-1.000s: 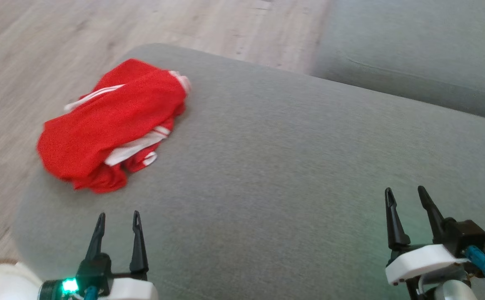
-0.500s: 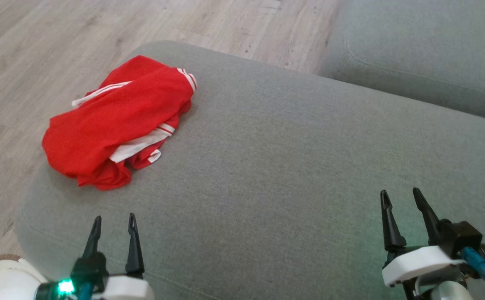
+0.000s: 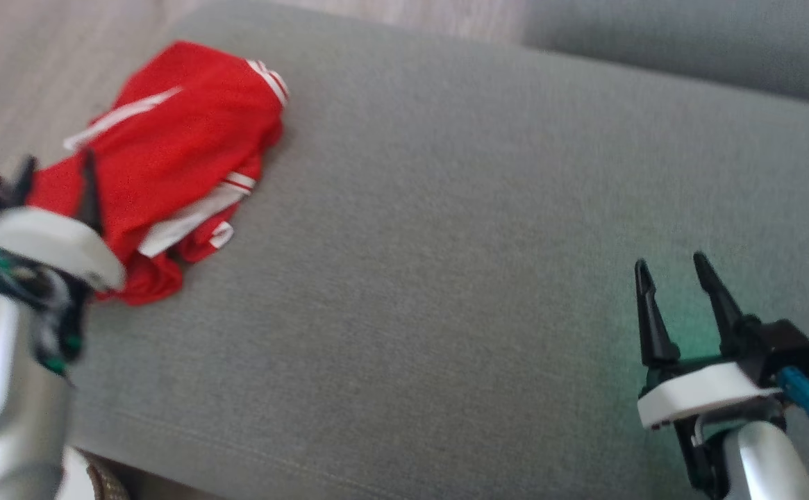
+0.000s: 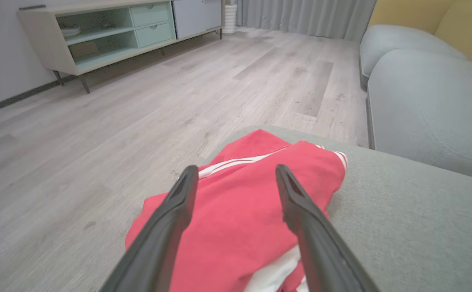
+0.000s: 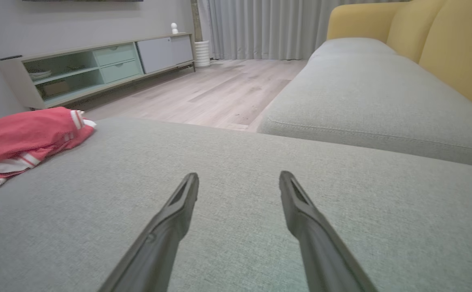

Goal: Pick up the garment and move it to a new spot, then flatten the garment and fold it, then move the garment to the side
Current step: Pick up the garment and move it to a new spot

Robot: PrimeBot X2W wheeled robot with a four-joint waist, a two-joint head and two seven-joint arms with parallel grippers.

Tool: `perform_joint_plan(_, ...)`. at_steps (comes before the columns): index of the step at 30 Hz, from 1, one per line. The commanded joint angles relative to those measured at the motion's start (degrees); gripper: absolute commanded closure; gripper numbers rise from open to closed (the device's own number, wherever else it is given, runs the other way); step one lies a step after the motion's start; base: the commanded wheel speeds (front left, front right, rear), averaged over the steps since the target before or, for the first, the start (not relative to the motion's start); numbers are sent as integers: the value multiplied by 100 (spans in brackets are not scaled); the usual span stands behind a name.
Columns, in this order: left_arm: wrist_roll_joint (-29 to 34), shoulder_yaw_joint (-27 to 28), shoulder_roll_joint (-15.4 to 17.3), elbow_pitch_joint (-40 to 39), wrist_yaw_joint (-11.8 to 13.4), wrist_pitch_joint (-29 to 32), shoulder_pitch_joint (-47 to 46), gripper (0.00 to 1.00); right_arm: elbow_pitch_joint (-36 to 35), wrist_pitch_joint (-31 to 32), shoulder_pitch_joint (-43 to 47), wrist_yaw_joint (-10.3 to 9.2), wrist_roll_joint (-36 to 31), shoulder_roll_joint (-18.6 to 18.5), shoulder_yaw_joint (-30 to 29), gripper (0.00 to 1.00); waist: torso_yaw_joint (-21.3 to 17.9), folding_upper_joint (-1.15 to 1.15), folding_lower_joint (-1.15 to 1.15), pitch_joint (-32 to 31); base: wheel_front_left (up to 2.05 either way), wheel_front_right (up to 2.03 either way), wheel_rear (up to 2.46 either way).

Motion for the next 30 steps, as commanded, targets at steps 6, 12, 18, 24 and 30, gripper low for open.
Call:
perform_joint_plan(6, -641, 570, 746, 468, -397, 918, -1022, 0, -696, 174, -347, 44, -226, -62, 182, 0, -534, 0, -3, 1095, 0, 0, 0)
perform_joint_plan(12, -1039, 798, 1044, 819, -494, 1498, -1294, 0, -1126, 295, -338, 44, -334, -62, 122, 0, -865, 0, -3, 1623, 0, 0, 0)
perform_joint_plan(18, -1219, 964, 1155, 1217, -273, 1867, -1242, 0, -1452, 347, -280, 44, -366, -62, 128, 0, -1135, 0, -3, 1878, 0, 0, 0)
perform_joint_plan(24, -1134, 942, 1173, 1484, 55, 2018, -1038, 0, -1668, 406, -243, 44, -387, -62, 118, 0, -1281, 0, -3, 1940, 0, 0, 0)
perform_joint_plan(30, -1039, 887, 1195, 1503, 210, 2003, -978, 100, -1719, 437, -227, 44, -372, -62, 104, 0, -1310, 0, -3, 1907, 0, 0, 0)
